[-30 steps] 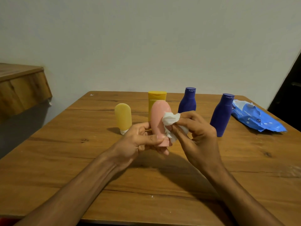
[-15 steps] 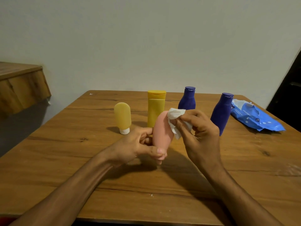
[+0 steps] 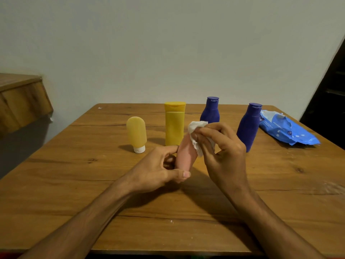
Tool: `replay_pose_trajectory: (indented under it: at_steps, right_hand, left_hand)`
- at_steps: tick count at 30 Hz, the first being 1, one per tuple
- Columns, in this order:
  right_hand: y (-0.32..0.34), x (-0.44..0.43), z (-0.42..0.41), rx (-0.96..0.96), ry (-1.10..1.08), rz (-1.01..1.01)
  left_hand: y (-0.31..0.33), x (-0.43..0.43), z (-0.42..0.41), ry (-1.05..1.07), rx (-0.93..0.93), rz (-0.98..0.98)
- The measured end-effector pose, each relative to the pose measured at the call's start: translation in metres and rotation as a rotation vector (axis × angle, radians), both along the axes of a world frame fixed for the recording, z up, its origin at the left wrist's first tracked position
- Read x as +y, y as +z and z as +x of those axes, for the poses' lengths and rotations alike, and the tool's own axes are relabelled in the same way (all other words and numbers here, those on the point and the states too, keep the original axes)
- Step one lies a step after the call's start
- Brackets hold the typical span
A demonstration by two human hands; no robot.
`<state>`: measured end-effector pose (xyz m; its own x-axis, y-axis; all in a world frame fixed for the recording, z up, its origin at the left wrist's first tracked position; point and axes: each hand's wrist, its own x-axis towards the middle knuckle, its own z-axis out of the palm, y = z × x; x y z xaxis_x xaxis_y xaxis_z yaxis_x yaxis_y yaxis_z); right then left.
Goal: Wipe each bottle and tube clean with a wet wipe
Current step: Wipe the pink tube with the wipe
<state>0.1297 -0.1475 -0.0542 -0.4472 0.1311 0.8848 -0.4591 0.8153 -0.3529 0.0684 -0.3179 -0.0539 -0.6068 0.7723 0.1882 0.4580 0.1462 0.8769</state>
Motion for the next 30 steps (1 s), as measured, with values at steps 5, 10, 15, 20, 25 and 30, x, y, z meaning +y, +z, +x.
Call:
replay_pose_trajectory:
  at_steps: [5, 10, 15, 20, 25, 30]
  right_hand:
    - [-0.0033, -0.0096, 0.0001, -0.051, 0.022, 0.185]
    - [0.0007, -0.0046, 0.0014, 0.005, -0.027, 0.051]
    - [0.0014, -0.0005, 0.0006, -0.056, 0.040, -0.122]
    - [0.0036, -0.0022, 0.0010, -0.112, 0.130, -0.215]
    - [0.0032, -0.0052, 0.0002, -0.217, 0.202, -0.198]
    - [0.0054, -0.0023, 0.0007, -0.202, 0.193, -0.202]
  left_hand:
    - [-0.0041, 0.0039, 0.0013, 0.059, 0.024, 0.045]
    - [-0.0020, 0.0014, 0.0000, 0.000, -0.024, 0.042]
    - [-0.0032, -0.0031, -0.0007, -0.033, -0.181, 0.123]
    - [-0.0018, -0.0026, -0.0012, -0.025, -0.398, 0.222]
    - [-0.0003, -0.0018, -0.0046, 0.003, -0.554, 0.383]
    - [-0.0003, -0.0014, -0.0026, -0.009, -0.524, 0.353]
